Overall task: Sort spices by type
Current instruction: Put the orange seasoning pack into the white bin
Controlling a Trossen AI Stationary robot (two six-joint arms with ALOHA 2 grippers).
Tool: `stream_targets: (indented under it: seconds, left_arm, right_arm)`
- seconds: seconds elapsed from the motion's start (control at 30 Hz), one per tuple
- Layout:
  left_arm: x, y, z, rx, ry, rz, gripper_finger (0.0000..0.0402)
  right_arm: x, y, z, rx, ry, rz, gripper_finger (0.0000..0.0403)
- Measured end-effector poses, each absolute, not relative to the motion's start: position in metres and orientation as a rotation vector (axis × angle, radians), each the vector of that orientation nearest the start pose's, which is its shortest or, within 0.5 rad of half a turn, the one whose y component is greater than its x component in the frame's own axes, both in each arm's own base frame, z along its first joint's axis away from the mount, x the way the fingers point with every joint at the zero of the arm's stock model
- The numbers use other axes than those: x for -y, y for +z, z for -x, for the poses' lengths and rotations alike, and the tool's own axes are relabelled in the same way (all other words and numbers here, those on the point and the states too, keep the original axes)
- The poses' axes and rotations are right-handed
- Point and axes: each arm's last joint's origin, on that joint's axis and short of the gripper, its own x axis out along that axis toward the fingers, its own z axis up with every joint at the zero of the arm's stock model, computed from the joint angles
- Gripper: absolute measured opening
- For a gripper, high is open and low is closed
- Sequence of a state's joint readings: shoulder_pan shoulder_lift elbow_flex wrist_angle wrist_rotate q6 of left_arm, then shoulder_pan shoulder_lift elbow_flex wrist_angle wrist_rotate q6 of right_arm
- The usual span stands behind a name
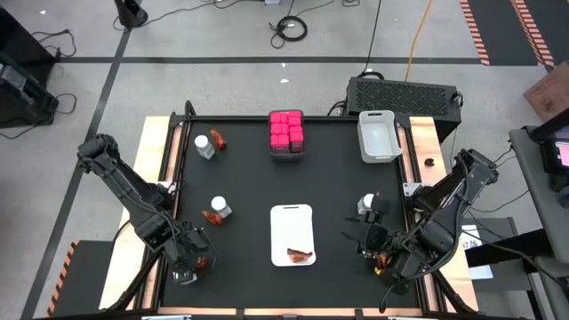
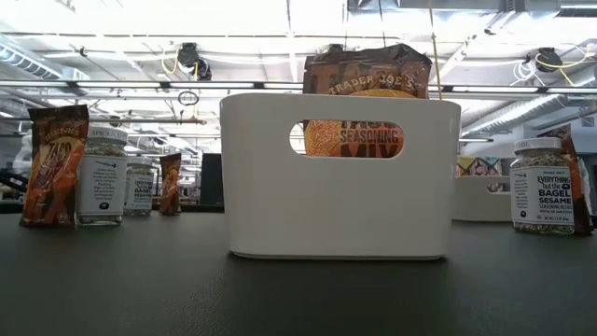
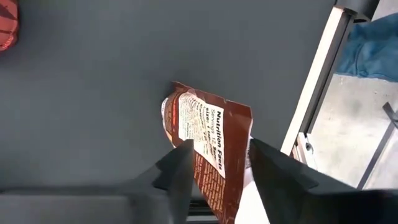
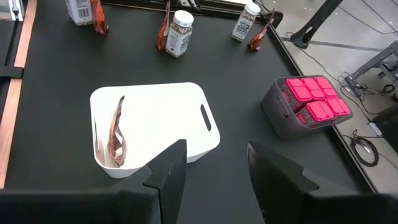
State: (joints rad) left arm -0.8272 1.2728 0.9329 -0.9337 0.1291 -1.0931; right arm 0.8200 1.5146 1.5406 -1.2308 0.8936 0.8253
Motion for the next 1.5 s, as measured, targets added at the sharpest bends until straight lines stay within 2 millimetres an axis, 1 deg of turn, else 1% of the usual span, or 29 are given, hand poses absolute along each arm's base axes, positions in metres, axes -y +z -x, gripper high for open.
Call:
stream_targets:
  seconds: [0.23,0.27,0.53,0.67,0.77,0.97,1.1,1.23,1.4,1.5]
  left_arm:
    - [0.164,0.238,-0.146,-1.496,-0.046,0.417,0.0019]
    - [0.163,0.238,-0.145,-1.498,-0.038,0.412,0.0010]
    - [0.160,0.238,-0.148,-1.481,-0.013,0.413,0.0003]
    - [0.158,0.242,-0.148,-1.478,-0.023,0.434,0.0002]
    - [0.155,0.256,-0.150,-1.444,-0.050,0.449,0.0001]
    - [0.142,0.293,-0.160,-1.287,-0.034,0.457,0.0001]
    - [0.131,0.317,-0.175,-1.168,-0.031,0.463,0.0001]
    - [0.117,0.342,-0.199,-1.022,-0.003,0.438,0.0000]
    - [0.105,0.373,-0.240,-0.869,-0.023,0.333,0.0000]
    - [0.099,0.380,-0.268,-0.848,-0.022,0.261,0.0000]
  right_arm:
    - [-0.189,0.353,-0.207,-0.673,-0.361,0.132,0.0164]
    - [-0.189,0.353,-0.207,-0.673,-0.361,0.131,0.0164]
    - [-0.189,0.353,-0.207,-0.669,-0.368,0.107,0.0164]
    - [-0.189,0.353,-0.207,-0.669,-0.368,0.107,0.0164]
    - [-0.189,0.353,-0.207,-0.669,-0.368,0.107,0.0164]
    - [-0.189,0.353,-0.207,-0.667,-0.368,0.116,0.0164]
    - [-0.188,0.354,-0.207,-0.651,-0.378,0.135,0.0164]
    - [-0.188,0.354,-0.207,-0.647,-0.383,0.133,0.0164]
    - [-0.188,0.354,-0.208,-0.642,-0.391,0.109,0.0164]
    - [-0.189,0.355,-0.208,-0.635,-0.388,0.097,0.0164]
